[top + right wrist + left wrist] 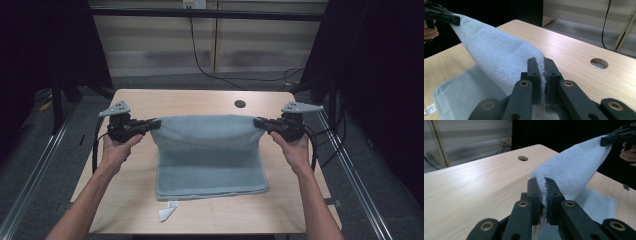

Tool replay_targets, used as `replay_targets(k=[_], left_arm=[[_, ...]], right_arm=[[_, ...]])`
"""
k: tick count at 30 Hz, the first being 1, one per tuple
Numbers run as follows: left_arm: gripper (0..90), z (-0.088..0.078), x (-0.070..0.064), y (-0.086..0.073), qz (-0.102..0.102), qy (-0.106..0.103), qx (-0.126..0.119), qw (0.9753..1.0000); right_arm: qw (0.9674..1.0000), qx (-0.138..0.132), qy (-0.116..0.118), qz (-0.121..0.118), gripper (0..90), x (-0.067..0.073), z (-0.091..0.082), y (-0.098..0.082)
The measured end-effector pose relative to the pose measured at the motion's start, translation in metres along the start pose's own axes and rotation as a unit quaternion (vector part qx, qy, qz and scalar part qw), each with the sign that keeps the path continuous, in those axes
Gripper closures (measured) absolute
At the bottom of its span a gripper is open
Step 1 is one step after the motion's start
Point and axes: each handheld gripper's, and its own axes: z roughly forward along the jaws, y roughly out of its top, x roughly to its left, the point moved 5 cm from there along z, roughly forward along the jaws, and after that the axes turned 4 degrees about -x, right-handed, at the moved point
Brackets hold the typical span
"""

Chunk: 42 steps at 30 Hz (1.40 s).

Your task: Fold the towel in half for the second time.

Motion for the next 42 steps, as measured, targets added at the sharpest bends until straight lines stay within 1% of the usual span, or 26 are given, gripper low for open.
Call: replay_targets(k=[3,4,6,7,9,11,14,16,18,19,21,23,24,26,29,32,33,34,35,37,38,40,41,42], left_arm=[[84.1,-0.005,-0.008,-0.01,-0.002,-0.006,-0.004,1.0],[84.1,-0.007,-0.011,-0.015,-0.005,-0.011,-0.003,0.9999],[84.1,-0.01,-0.016,-0.023,-0.005,-0.012,0.001,0.9999],[84.1,-0.012,-0.02,-0.029,-0.009,-0.018,0.001,0.9998],[84.1,-0.015,-0.026,-0.035,-0.008,-0.022,0.004,0.9997],[84.1,-0.019,-0.032,-0.042,-0.005,-0.027,0.007,0.9996],[84.0,-0.026,-0.04,-0.051,0.0,-0.031,0.014,0.9994],[84.0,-0.03,-0.044,-0.057,-0.003,-0.036,0.018,0.9992],[83.9,-0.032,-0.047,-0.065,-0.006,-0.035,0.023,0.9991],[83.9,-0.033,-0.048,-0.069,-0.006,-0.037,0.029,0.9989],[83.9,-0.033,-0.051,-0.076,-0.011,-0.036,0.031,0.9988],[83.8,-0.034,-0.054,-0.086,-0.013,-0.04,0.043,0.9981],[83.6,-0.035,-0.055,-0.09,-0.019,-0.042,0.048,0.9978],[83.4,-0.036,-0.058,-0.097,-0.02,-0.043,0.055,0.9974],[82.7,-0.037,-0.063,-0.108,-0.017,-0.047,0.073,0.9961],[80.7,-0.041,-0.069,-0.119,-0.021,-0.05,0.081,0.9953],[78.9,-0.043,-0.072,-0.123,-0.025,-0.052,0.084,0.9948],[75.6,-0.045,-0.074,-0.126,-0.025,-0.059,0.089,0.994],[73.7,-0.047,-0.075,-0.127,-0.018,-0.057,0.091,0.9941],[68.5,-0.053,-0.078,-0.124,-0.021,-0.061,0.081,0.9946],[64.4,-0.055,-0.078,-0.121,-0.024,-0.062,0.07,0.9953],[55.4,-0.057,-0.076,-0.114,-0.023,-0.052,0.062,0.9964],[52.6,-0.058,-0.072,-0.11,-0.022,-0.044,0.058,0.9971],[49.3,-0.057,-0.067,-0.106,-0.025,-0.037,0.055,0.9975]], right_arm=[[1.0,0.0,0.002,-0.002,85.7,0.004,-0.006,-0.012],[1.0,0.001,0.002,-0.001,85.7,0.006,-0.008,-0.016],[1.0,0.006,0.004,-0.001,85.7,0.01,-0.012,-0.025],[1.0,0.009,0.003,0.0,85.6,0.012,-0.013,-0.03],[0.9998,0.019,0.003,-0.004,85.6,0.018,-0.018,-0.039],[0.9998,0.02,0.002,-0.006,85.5,0.023,-0.022,-0.045],[0.9996,0.025,0.007,-0.007,85.5,0.03,-0.027,-0.054],[0.9994,0.031,0.014,-0.007,85.4,0.036,-0.029,-0.063],[0.9991,0.037,0.019,-0.005,85.2,0.041,-0.031,-0.072],[0.9989,0.042,0.023,-0.005,85.1,0.043,-0.031,-0.077],[0.9984,0.052,0.023,-0.004,84.8,0.047,-0.033,-0.086],[0.9976,0.064,0.027,-0.003,84.3,0.05,-0.035,-0.096],[0.9972,0.069,0.028,-0.002,83.9,0.052,-0.036,-0.1],[0.9963,0.079,0.032,0.003,83.4,0.055,-0.037,-0.109],[0.9944,0.1,0.034,0.004,81.6,0.059,-0.038,-0.124],[0.9927,0.114,0.036,0.012,78.9,0.063,-0.04,-0.137],[0.9923,0.117,0.038,0.013,77.5,0.064,-0.041,-0.14],[0.9922,0.117,0.039,0.017,75.0,0.066,-0.042,-0.141],[0.9924,0.115,0.04,0.019,74.1,0.067,-0.044,-0.142],[0.9932,0.106,0.041,0.023,70.2,0.07,-0.049,-0.141],[0.9939,0.098,0.042,0.028,68.1,0.07,-0.051,-0.139],[0.9955,0.078,0.042,0.034,65.9,0.071,-0.055,-0.135],[0.9958,0.071,0.043,0.037,63.4,0.07,-0.056,-0.132],[0.9961,0.067,0.039,0.042,60.9,0.069,-0.057,-0.13]])
